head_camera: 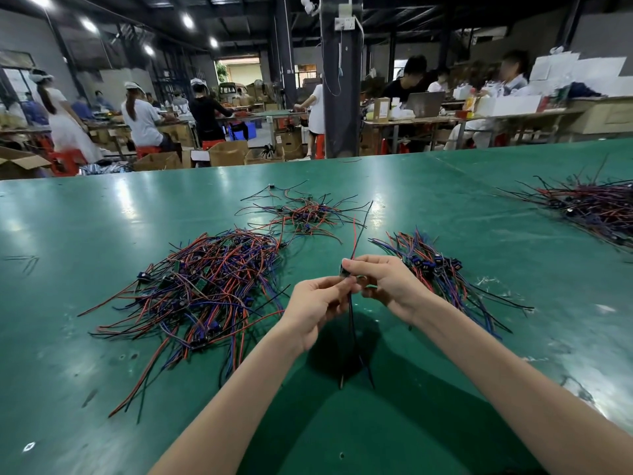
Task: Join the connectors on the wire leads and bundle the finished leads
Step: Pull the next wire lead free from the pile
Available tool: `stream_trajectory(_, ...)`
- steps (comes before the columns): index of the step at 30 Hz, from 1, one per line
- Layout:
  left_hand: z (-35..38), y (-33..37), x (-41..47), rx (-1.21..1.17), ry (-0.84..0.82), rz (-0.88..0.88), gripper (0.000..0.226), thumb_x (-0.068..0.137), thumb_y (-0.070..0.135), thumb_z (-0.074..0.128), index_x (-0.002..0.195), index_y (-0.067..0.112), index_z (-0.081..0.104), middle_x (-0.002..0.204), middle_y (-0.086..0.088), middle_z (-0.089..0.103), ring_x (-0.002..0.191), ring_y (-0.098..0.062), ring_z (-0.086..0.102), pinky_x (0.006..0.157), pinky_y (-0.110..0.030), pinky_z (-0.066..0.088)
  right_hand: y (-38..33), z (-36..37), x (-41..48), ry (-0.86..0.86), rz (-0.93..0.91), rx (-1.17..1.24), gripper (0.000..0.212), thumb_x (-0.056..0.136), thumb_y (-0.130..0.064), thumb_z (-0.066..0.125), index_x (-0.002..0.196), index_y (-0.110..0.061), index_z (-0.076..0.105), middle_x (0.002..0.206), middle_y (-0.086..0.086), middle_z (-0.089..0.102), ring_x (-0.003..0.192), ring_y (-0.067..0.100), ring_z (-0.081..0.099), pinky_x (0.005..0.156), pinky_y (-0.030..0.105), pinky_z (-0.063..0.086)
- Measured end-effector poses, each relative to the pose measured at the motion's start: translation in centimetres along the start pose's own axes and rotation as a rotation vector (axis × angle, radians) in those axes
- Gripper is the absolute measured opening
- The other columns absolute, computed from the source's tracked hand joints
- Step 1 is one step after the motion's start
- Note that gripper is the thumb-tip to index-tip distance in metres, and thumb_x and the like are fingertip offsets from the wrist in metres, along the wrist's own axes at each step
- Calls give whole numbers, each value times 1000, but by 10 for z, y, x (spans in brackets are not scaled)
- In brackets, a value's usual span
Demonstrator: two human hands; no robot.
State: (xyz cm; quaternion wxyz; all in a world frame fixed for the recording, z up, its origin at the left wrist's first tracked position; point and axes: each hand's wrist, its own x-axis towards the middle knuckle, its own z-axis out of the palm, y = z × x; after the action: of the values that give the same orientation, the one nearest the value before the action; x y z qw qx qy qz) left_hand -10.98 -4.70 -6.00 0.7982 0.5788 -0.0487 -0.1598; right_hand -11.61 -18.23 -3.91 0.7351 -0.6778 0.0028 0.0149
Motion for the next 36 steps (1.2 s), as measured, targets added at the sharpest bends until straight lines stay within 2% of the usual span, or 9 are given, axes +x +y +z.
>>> stream_trajectory(7, -2, -2, 0, 95, -6, 1, 9, 85, 11, 66, 78, 12, 72, 71, 1, 72, 58, -3, 60, 55, -13, 47, 3, 1, 2, 24, -14, 24, 13, 80, -18, 72, 74, -9, 65, 68, 9, 56, 59, 16, 42, 59, 26, 34)
stream_trajectory(11, -4, 4, 3, 119, 99, 198, 12, 86, 8, 65, 75, 8, 70, 65, 0, 69, 48, -5, 38, 46, -12, 32, 5, 3, 2, -1, 16, -27, 25, 83, -34, 67, 80, -9, 67, 71, 2, 61, 53, 9, 40, 48, 19, 32)
stream_trajectory(13, -9, 9, 4, 97, 173, 269, 11, 86, 7, 65, 75, 8, 69, 63, 0, 67, 45, -4, 35, 44, -12, 31, 6, 6, 1, -54, 32, -77, 27, 82, -37, 67, 78, -10, 67, 71, -1, 64, 48, 6, 42, 43, 17, 33)
stream_trajectory(16, -14, 14, 6, 61, 217, 286, 10, 87, 7, 64, 78, 7, 69, 63, 2, 68, 43, -2, 37, 44, -12, 33, 12, 11, -3, -180, -1, -131, 17, 85, -22, 67, 74, -9, 65, 69, 2, 65, 43, 5, 41, 41, 15, 30)
stream_trajectory(19, -14, 14, 5, 41, 217, 285, 10, 87, 7, 64, 78, 7, 68, 66, 0, 69, 40, -1, 38, 43, -11, 33, 18, 17, -6, -216, -53, -195, 14, 86, -11, 68, 72, -11, 66, 64, 0, 68, 41, 5, 40, 40, 15, 28)
stream_trajectory(24, -20, 21, 6, -4, 275, 337, 10, 88, 6, 63, 80, 6, 68, 67, -1, 68, 43, 0, 41, 46, -12, 34, 18, 17, -8, -247, -64, -226, 14, 85, -9, 69, 71, -8, 67, 61, 2, 68, 38, 5, 41, 36, 15, 29)
stream_trajectory(29, -33, 33, 7, -77, 347, 353, 10, 88, 6, 63, 80, 7, 68, 64, 2, 69, 44, -3, 36, 46, -12, 34, 21, 21, -11, -295, -59, -289, 14, 85, -8, 68, 71, -11, 67, 60, -2, 68, 38, 4, 43, 36, 14, 30)
stream_trajectory(36, -35, 34, 7, -86, 359, 360, 10, 88, 6, 63, 80, 7, 69, 66, 2, 69, 46, -4, 36, 46, -11, 35, 18, 17, -11, -353, -83, -338, 8, 90, -2, 60, 90, -3, 68, 62, -3, 69, 38, 3, 42, 38, 14, 32)
